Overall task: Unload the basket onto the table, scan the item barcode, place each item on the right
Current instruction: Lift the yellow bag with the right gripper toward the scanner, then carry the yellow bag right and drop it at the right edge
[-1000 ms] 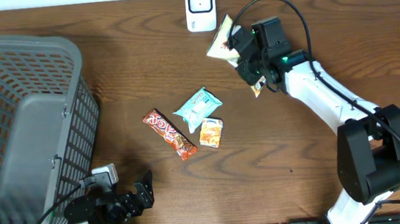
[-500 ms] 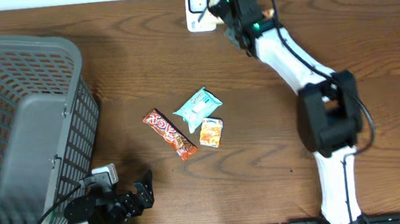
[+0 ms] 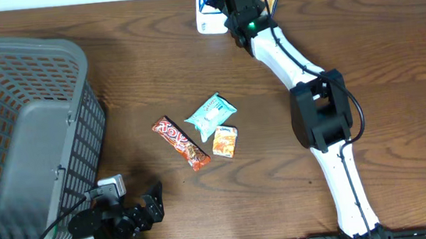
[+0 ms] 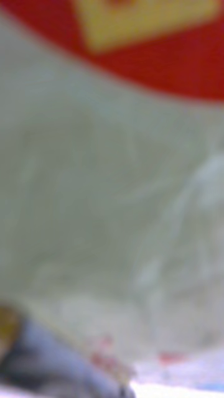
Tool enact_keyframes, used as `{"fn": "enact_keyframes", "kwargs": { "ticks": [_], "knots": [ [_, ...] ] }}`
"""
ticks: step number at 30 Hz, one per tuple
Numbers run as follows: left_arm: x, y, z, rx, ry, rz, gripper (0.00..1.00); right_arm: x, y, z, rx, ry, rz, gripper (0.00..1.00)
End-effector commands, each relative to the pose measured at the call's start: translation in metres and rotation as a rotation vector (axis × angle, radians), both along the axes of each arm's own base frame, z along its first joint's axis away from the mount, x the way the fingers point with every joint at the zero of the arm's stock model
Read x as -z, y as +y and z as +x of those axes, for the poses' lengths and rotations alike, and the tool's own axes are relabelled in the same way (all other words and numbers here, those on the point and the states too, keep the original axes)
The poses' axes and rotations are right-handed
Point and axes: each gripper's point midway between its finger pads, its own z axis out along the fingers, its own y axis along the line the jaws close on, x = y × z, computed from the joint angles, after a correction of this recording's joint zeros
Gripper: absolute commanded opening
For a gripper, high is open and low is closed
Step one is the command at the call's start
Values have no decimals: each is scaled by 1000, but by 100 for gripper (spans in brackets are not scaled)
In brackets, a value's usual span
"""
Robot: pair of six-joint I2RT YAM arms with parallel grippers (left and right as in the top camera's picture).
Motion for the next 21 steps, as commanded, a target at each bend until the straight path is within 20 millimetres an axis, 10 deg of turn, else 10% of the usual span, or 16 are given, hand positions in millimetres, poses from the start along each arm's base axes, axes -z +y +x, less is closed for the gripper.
{"fn": "enact_keyframes", "kwargs": {
  "ticks": [1,6,10,21],
  "knots": [
    [1,1,0,-7,4,2,98,-48,10,0,48,-86,63,1],
    [1,1,0,-7,4,2,98,-92,-20,-12,107,-71,111,1],
    [1,1,0,-7,4,2,98,-115,-82,-32,208,11,130,1],
    [1,1,0,-7,4,2,98,-41,-338,-105,817,243,234,1]
  ]
}}
